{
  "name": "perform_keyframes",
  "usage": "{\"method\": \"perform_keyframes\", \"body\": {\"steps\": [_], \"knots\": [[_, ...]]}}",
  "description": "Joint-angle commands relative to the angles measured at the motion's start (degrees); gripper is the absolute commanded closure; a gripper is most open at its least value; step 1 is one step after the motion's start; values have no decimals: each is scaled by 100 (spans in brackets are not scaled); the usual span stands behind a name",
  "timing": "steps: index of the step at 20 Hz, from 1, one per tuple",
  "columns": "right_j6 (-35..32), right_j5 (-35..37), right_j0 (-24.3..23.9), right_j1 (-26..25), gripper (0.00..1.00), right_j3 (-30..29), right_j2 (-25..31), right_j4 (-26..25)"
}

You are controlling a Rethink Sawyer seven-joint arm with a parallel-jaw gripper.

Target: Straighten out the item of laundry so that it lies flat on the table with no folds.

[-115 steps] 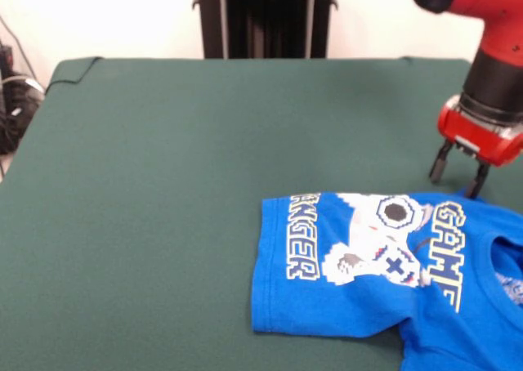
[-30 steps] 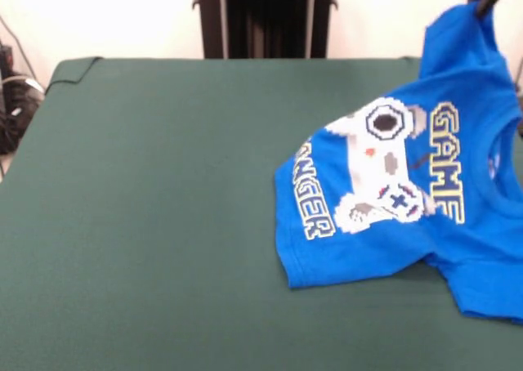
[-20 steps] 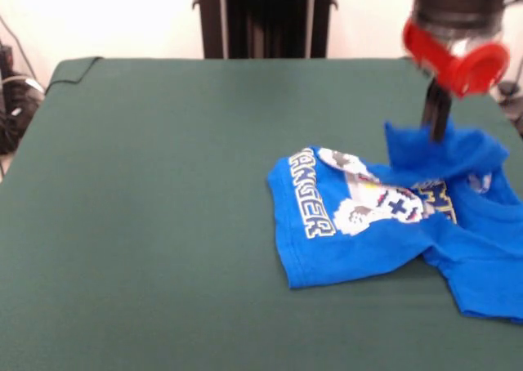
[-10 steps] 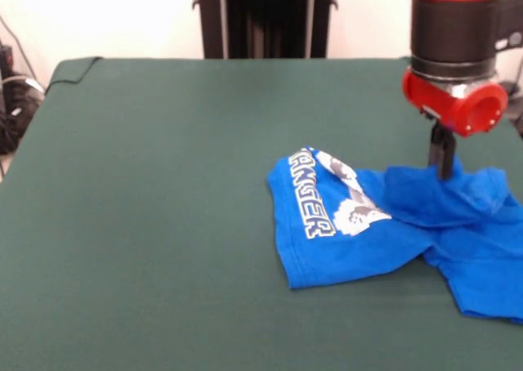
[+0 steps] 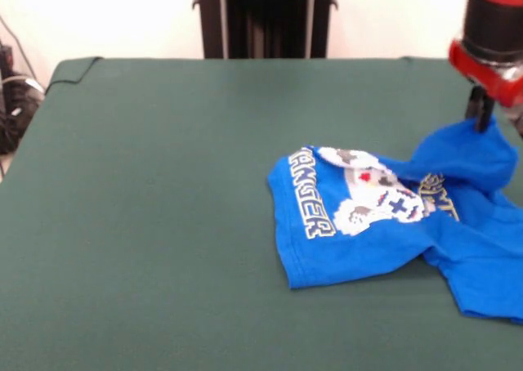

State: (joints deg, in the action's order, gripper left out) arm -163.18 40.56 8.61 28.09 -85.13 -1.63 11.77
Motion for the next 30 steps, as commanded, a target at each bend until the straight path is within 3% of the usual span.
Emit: {"method": "perform_keyframes", "body": {"steps": [1, 10, 14, 17, 20, 23, 25, 30], "knots": [[-1143, -226, 1022, -475, 100, -407, -607, -469], [-1372, -1354, 1450, -1283, 100, -210, -1117, -406], [-1616, -1602, 1793, -1744, 100, -23, -1693, -316], [-2049, -1156, 2432, -2195, 100, 281, -2656, -233], [-2192, -780, 2801, -2411, 100, 295, -3234, -131], [-2408, 37, 3346, -2615, 100, 249, -4088, -124], [-2300, 548, 3562, -2545, 100, 160, -4429, -145], [-1821, 1216, 3626, -2132, 100, -55, -4573, -161]]}}
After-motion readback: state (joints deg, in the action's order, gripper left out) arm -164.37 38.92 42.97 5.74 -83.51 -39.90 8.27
